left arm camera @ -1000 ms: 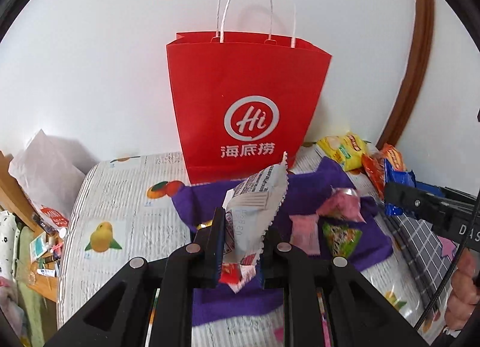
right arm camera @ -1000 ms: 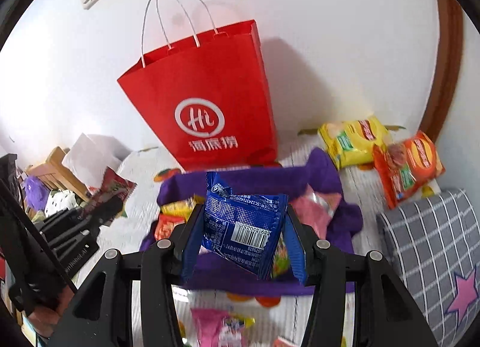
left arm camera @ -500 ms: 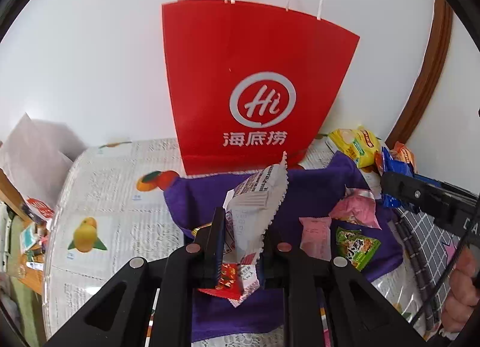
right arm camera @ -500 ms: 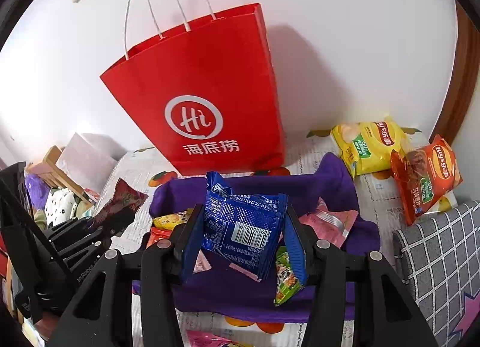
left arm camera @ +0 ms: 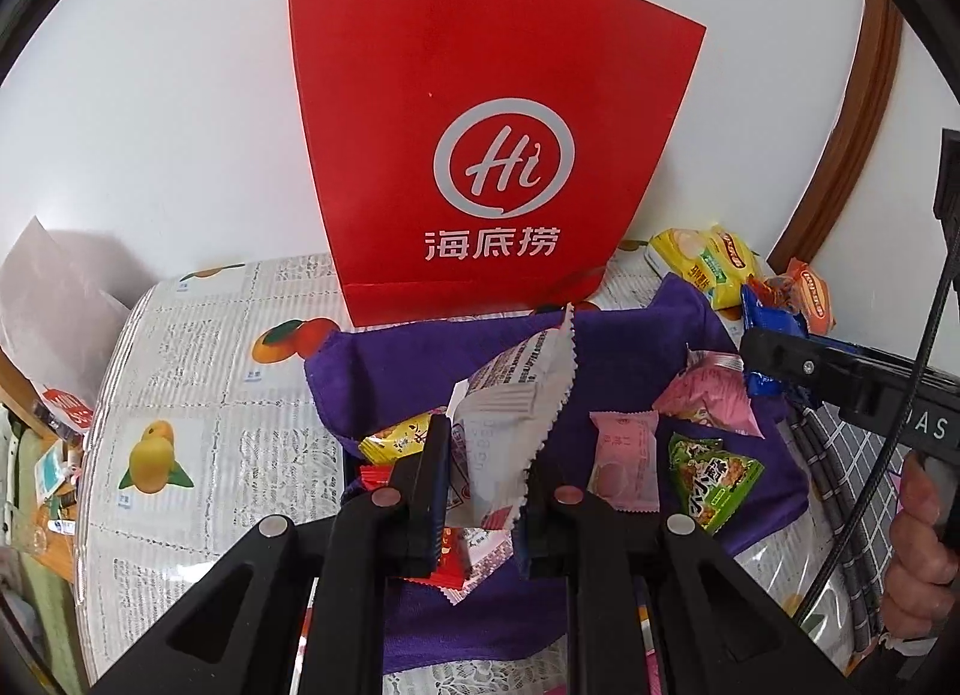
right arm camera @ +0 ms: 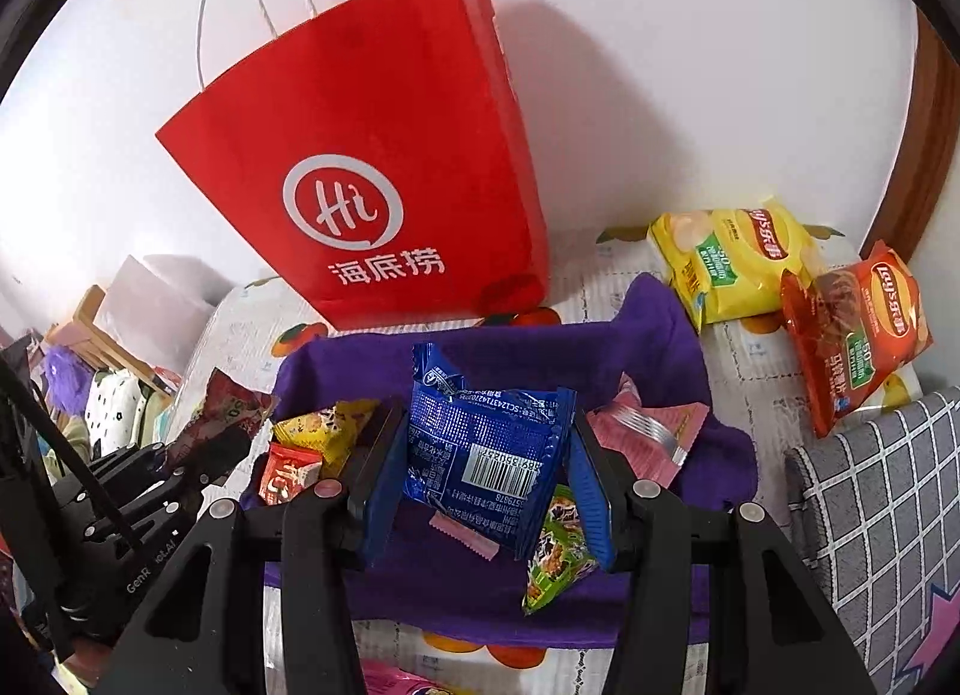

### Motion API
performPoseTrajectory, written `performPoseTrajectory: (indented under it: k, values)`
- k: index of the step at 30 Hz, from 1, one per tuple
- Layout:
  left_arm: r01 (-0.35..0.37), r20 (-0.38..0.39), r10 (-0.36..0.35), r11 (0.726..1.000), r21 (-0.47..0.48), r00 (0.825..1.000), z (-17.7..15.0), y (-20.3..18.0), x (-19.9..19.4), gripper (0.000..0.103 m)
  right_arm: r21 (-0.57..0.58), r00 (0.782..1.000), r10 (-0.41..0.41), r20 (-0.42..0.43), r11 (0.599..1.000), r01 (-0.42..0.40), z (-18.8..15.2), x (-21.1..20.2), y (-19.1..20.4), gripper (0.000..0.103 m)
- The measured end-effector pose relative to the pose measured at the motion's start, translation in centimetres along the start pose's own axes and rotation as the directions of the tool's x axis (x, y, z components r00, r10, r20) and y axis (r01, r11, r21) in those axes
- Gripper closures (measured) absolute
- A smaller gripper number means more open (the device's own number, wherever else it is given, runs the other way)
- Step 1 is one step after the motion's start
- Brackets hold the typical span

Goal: Organize snacks
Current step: 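Carry the blue packet in the right tool while the left carries the white wrapper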

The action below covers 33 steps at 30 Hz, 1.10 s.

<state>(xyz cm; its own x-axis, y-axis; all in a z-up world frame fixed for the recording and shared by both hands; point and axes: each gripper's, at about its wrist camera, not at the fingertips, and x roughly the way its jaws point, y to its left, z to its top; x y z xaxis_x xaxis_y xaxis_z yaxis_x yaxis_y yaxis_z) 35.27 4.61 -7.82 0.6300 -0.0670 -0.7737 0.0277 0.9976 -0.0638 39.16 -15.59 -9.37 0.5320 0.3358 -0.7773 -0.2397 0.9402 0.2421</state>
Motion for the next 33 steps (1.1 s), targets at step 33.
performPoseTrajectory:
  k: [33]
  values:
    - [0.002, -0.002, -0.002, 1.0, -0.024, 1.0, 0.2, 0.4, -0.4, 0.086, -0.046, 0.999, -0.015, -0.032, 0.999, 0.014, -0.8, 1.1, 1.5, 0.052]
